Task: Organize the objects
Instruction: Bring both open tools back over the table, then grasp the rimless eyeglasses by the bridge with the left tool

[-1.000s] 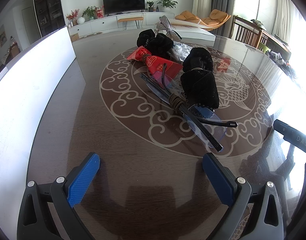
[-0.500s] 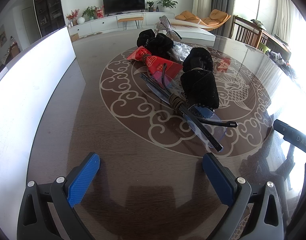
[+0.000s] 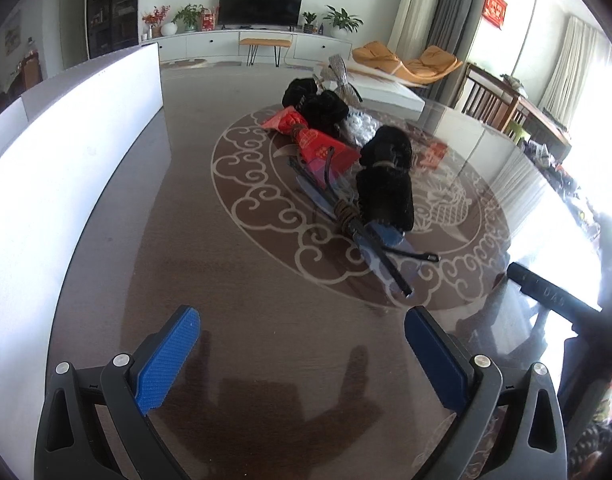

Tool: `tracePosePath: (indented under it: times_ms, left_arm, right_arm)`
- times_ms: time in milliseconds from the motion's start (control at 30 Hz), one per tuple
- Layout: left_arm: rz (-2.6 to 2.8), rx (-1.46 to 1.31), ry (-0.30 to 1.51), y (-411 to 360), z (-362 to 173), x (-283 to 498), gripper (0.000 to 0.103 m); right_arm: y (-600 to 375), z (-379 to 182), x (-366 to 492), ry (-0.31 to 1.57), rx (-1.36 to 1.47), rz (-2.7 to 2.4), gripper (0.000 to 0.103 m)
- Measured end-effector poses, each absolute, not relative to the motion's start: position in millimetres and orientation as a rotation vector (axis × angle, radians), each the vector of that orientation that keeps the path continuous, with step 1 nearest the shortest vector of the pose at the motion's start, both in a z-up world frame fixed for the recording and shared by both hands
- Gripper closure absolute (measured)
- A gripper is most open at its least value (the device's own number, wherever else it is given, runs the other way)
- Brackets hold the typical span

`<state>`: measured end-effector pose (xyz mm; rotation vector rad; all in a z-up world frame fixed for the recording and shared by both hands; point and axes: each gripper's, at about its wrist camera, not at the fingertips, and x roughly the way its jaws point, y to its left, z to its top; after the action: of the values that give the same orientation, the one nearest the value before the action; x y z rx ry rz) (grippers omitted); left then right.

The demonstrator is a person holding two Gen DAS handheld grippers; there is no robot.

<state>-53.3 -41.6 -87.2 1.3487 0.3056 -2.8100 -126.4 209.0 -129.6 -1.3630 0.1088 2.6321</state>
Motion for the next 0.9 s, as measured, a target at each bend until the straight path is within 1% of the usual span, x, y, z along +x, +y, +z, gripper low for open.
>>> tracePosePath:
  times_ms: [133,233,267,300,333,367,433,467,500,667,767,800,833,867,900]
  left_arm:
    - [-2.833,1.332,0.318,-37,-71,-89,0.0]
    - [-2.81,1.367,0.253,-27,-78,-119,0.001]
    - [-2.796,1.386,0.225,-24,-83,-124,0.003]
    - [-2.79,1.413,0.203,-21,-88,-127,0.016]
    - [-2.786,1.442,0.187,-19,-93,-128,0.033]
    - [-2.785,1.456,0.171,-19,-97,-127,0.041]
    - [-2.811,1.427,0.153,-21,-96,-117,0.063]
    - [-2.81,1.417,0.119,-21,-95,-111,0.069]
    - [-2.798,1.421,0.081,-22,-94,-106,0.077]
    - [-2.794,1.475,0.022,-36,-92,-76,0.078]
    - [-2.821,1.509,0.04,-40,-89,-72,0.075]
    - [-2.831,1.511,0.031,-39,-86,-73,0.068]
    - [-2.838,1.506,0.013,-38,-84,-76,0.052]
    - [-2.84,1.502,-0.009,-36,-83,-80,0.042]
    - [-2.842,1.496,-0.029,-34,-83,-85,0.03]
  right_arm:
    - [209,-130,-126,0.109,-1.363,2.632,0.0]
    - [209,-130,-126,0.109,-1.363,2.632,0.0]
    - [209,-130,-126,0.109,-1.363,2.632,0.0]
    - [209,-130,-126,0.109,-1.363,2.632,0.0]
    - [209,-130,-126,0.109,-1.363,2.632,0.0]
    - [209,-130,-126,0.109,-1.363,2.632,0.0]
    - [209,-130,-126,0.109,-1.363,2.632,0.0]
    - [209,-130,-126,0.109,-1.363,2.632,0.0]
    - [209,-130,-126,0.109,-1.363,2.632,0.0]
    - [209,-130,-126,0.109,-1.363,2.632,0.0]
    - [209,-130,-126,0.109,-1.363,2.632,0.0]
    - [209,-130,-126,0.109,-1.363,2.632,0.0]
    - [209,-130,-126,0.109,-1.363,2.632,0.0]
    - [209,-130,-126,0.109,-1.363,2.632,0.0]
    - [209,-130,-126,0.109,-1.363,2.632,0.0]
